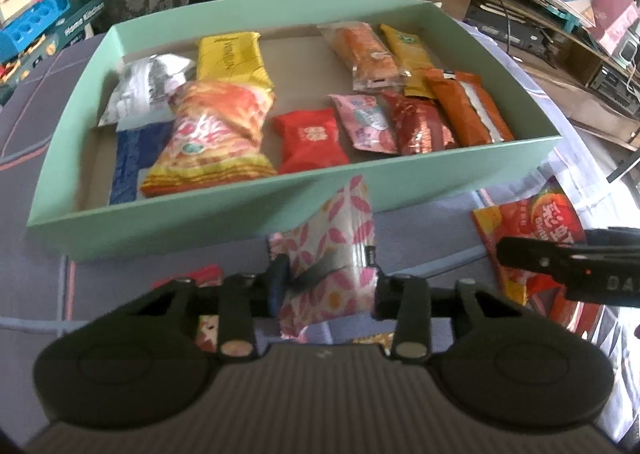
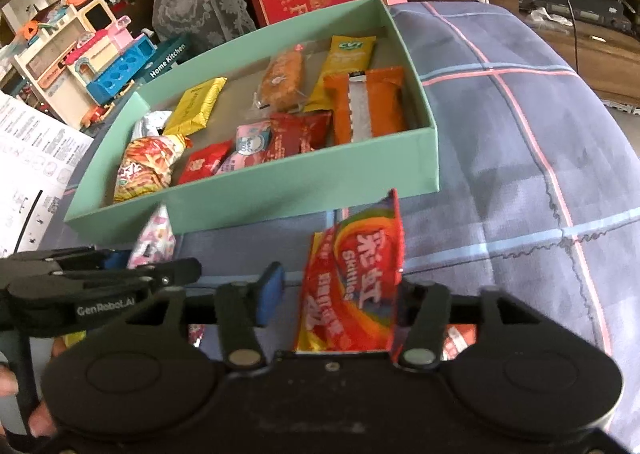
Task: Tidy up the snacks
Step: 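Grasp the pink-patterned packet with the left gripper while the right gripper grasps the Skittles bag, then carry both packets into the green box and open both grippers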
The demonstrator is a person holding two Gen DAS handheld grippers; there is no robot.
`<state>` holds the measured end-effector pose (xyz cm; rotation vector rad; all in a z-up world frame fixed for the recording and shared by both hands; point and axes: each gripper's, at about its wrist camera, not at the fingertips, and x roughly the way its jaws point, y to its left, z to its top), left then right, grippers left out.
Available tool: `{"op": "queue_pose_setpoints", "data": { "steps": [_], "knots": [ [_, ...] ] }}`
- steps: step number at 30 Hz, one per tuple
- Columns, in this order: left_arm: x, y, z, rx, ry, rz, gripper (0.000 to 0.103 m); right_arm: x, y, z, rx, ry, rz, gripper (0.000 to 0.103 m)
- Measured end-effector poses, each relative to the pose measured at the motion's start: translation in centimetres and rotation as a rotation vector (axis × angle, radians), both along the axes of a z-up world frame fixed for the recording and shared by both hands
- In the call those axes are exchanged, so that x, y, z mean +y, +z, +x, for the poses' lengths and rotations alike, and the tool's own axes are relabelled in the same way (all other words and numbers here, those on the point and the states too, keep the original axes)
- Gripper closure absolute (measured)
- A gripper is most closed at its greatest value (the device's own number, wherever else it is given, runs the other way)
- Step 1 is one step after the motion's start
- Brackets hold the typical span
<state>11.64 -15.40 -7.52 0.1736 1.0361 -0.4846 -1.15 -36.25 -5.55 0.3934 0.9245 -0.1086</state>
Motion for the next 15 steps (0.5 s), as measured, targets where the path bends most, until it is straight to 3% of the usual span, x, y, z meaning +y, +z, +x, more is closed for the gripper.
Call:
{"op": "queue_pose_setpoints", "data": {
  "steps": [5, 6, 7, 8, 9, 15],
  "knots": [
    [1.8, 0.0, 0.1, 0.019, 0.048, -0.015, 0.067, -0.5, 0.2, -1.0, -0.002, -0.034, 0.007, 0.041],
    [1.9, 0.0, 0.2, 0.023, 0.054, -0.02, 0.069, -0.4, 0.2, -1.0, 0.0, -0.033, -0.002, 0.045],
    [2.0, 0.1, 0.2, 0.023, 0.059, -0.02, 0.08, -0.3, 0.1, -0.9, 0.005, -0.03, -0.01, 0.065],
    [2.0, 0.1, 0.1, 0.021, 0.062, -0.018, 0.085, -0.2, 0.1, -0.8, 0.011, -0.022, -0.003, 0.075],
    [2.1, 0.3, 0.0, 0.016, 0.068, -0.013, 0.093, 0.0, 0.0, -0.6, 0.012, -0.015, 0.007, 0.075],
    [2.7, 1.3, -0.6, 0.003, 0.068, -0.012, 0.093, 1.1, 0.9, -0.5, 0.003, -0.006, 0.013, 0.08]
  ]
}}
